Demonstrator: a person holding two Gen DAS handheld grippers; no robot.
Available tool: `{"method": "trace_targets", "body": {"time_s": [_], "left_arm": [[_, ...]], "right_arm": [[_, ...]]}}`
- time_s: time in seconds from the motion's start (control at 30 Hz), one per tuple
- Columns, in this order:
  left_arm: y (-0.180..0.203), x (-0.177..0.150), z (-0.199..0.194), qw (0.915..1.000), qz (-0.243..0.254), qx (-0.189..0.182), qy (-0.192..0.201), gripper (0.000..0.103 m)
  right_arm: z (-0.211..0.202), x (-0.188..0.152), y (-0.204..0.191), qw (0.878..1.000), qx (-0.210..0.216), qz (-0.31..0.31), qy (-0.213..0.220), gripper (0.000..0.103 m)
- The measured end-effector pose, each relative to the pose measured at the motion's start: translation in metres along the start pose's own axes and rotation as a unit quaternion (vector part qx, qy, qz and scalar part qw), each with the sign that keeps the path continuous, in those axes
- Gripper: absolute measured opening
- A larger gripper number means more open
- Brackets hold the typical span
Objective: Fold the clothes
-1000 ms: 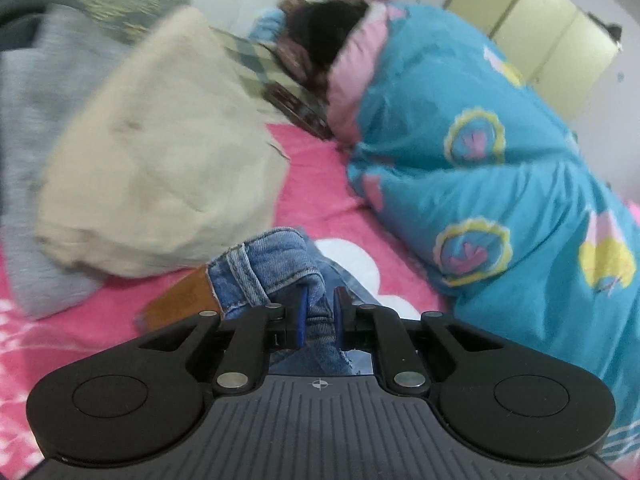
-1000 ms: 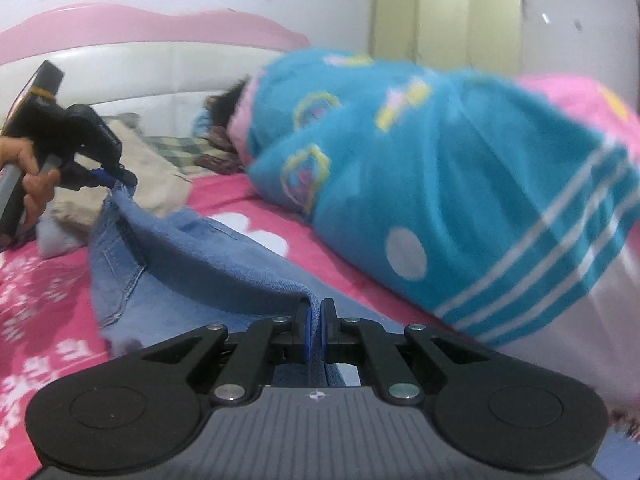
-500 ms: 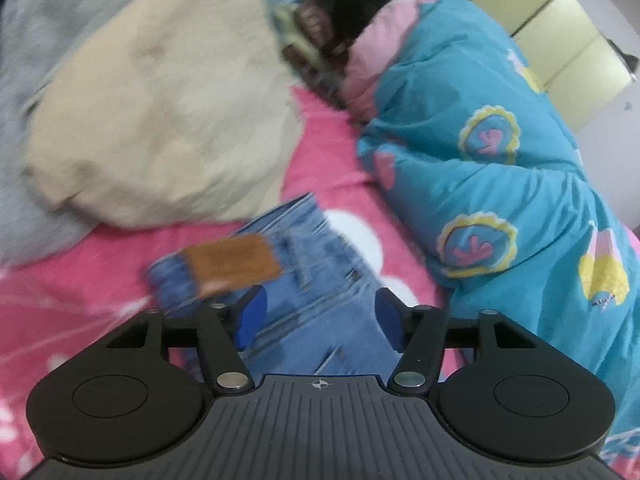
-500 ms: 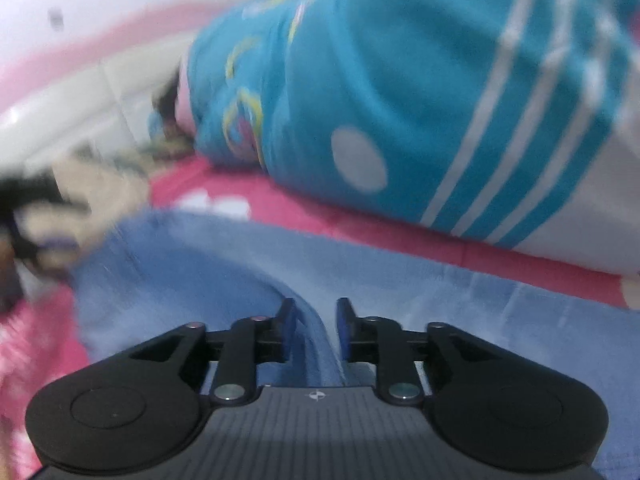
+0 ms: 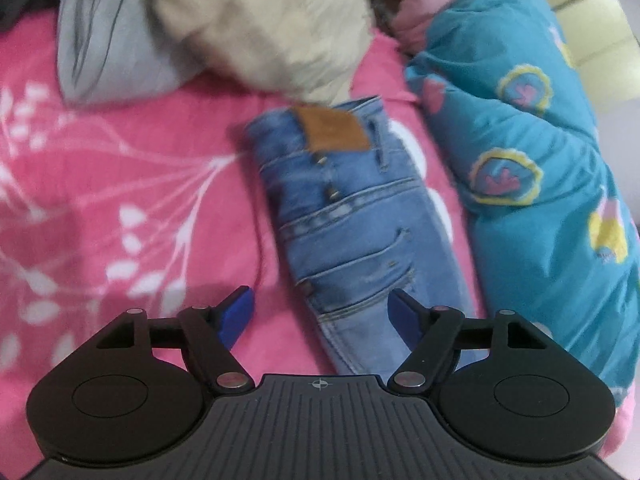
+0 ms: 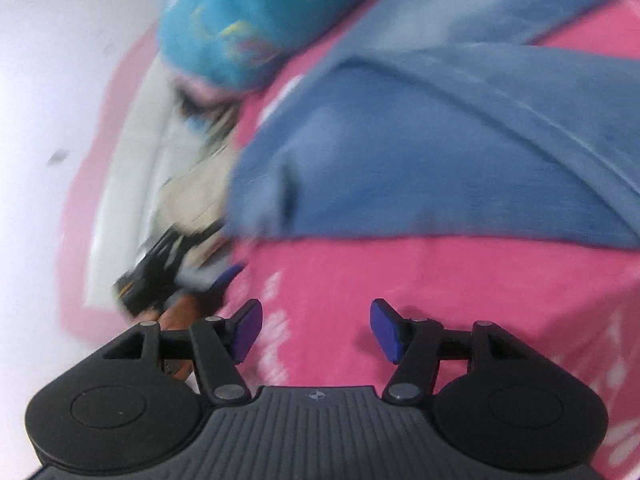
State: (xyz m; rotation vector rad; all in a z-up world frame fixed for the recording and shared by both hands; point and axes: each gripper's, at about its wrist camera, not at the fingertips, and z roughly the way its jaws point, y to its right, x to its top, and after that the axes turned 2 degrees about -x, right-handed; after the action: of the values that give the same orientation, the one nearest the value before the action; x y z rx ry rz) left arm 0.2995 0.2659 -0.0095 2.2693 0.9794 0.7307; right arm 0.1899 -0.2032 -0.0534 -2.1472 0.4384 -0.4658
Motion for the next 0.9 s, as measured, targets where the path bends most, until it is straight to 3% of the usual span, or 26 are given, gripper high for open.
{"method": "trace_targets", "body": {"time_s": [0.1,0.33,0.47,0.67,0.83,0.87,0.9], "left_arm": [[-0.002,0.005,0.017,0.9999,-0.008,-0.005,0.004,0.074],[0.0,0.022,0.037,0.9985,-0.033,-0.016,0.039,0.073],[0.004,0.024,0.042,0.9982,-0.025,-0.005,0.055,0.059],[0.014,0.023,0.049,0.9967,-0.006,0.018,0.079,0.058],[0.024,0.016,0.043,0.9938,0.019,0.04,0.102,0.044],[0.026,0.015,0.041,0.9932,0.023,0.043,0.106,0.04],[0.027,0.013,0.039,0.9926,0.026,0.045,0.11,0.035]], "right_arm": [[0.0,0.001,0.015,0.995,-0.037,0.036,0.091,0.062],[0.004,0.006,0.033,0.976,-0.003,0.116,0.186,0.063],[0.007,0.009,0.044,0.958,0.016,0.16,0.239,0.062],[0.022,0.037,0.046,0.947,0.019,0.179,0.265,0.064],[0.037,0.06,0.042,0.94,0.017,0.18,0.29,0.069],[0.04,0.063,0.04,0.939,0.017,0.176,0.294,0.068],[0.042,0.066,0.039,0.938,0.018,0.175,0.299,0.058]]}}
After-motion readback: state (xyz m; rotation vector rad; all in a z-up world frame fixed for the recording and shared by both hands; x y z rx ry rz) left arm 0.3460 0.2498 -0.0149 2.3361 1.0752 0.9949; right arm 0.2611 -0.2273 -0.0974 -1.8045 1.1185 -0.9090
